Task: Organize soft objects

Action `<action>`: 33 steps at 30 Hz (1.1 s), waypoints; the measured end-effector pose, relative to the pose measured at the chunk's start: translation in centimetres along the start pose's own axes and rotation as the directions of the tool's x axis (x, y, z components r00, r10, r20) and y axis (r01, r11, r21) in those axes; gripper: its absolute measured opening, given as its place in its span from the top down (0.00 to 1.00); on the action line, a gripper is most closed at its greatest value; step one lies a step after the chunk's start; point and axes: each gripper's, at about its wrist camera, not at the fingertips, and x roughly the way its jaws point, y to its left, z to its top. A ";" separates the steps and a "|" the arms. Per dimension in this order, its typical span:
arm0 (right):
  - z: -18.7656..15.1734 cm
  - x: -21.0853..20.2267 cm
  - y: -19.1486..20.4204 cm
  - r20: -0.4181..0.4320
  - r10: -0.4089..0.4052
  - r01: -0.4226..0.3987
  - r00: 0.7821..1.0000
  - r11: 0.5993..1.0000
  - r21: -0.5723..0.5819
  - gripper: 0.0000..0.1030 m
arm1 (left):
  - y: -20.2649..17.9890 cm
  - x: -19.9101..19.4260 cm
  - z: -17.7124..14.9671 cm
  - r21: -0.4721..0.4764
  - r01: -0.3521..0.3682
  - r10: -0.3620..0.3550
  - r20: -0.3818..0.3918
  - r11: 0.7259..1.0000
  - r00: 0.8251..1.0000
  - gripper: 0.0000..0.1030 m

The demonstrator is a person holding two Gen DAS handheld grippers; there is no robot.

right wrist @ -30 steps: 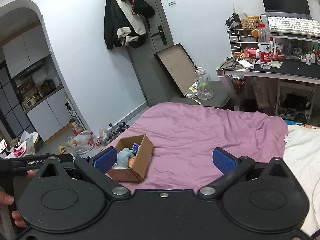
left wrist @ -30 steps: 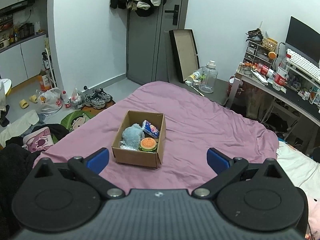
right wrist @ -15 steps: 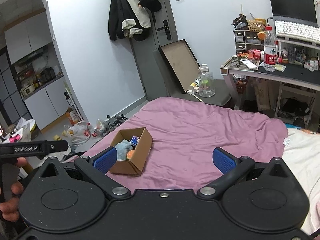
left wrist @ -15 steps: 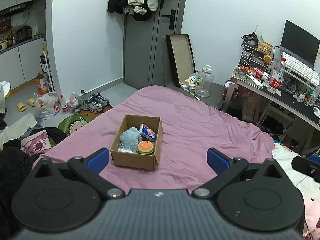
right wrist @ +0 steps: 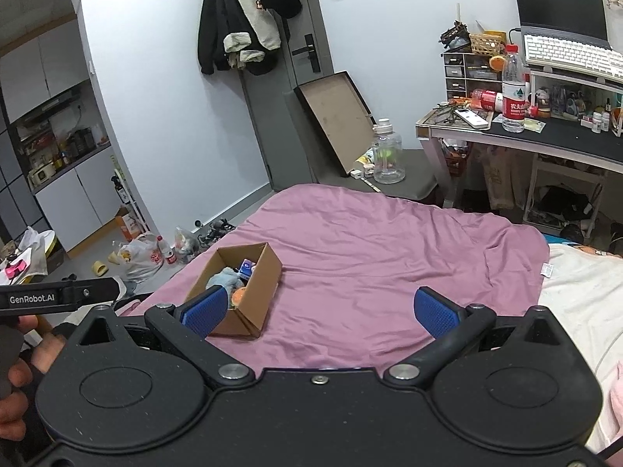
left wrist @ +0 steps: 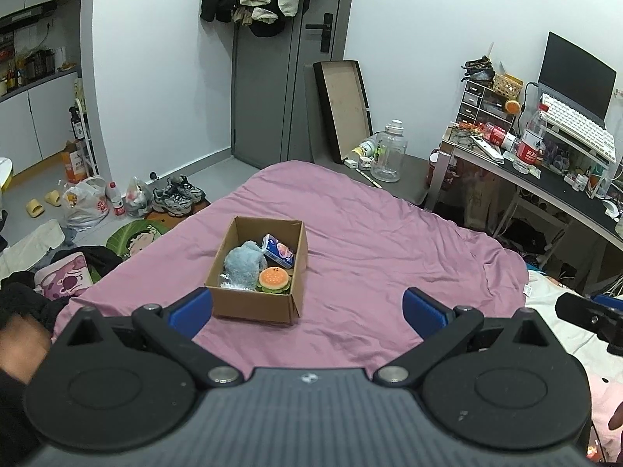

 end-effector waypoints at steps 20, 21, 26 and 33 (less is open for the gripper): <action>-0.4 0.9 -0.6 -0.027 -0.026 0.026 0.999 1.000 -0.001 0.00 | -0.4 0.6 -0.6 0.011 -0.005 0.005 -0.007 1.000 1.000 0.00; -0.4 0.9 -0.6 -0.028 -0.028 0.027 0.999 1.000 -0.005 0.00 | -0.4 0.6 -0.6 0.009 -0.004 0.004 -0.008 1.000 1.000 0.00; -0.5 1.2 -0.3 -0.038 -0.034 0.033 0.999 0.999 -0.016 0.00 | -0.4 0.9 -1.0 0.013 -0.001 0.001 -0.010 1.000 1.000 0.00; -0.5 1.1 -0.1 -0.034 -0.037 0.036 0.999 0.999 -0.027 0.00 | -0.3 1.3 -1.6 0.018 -0.007 0.007 -0.009 1.000 1.000 0.00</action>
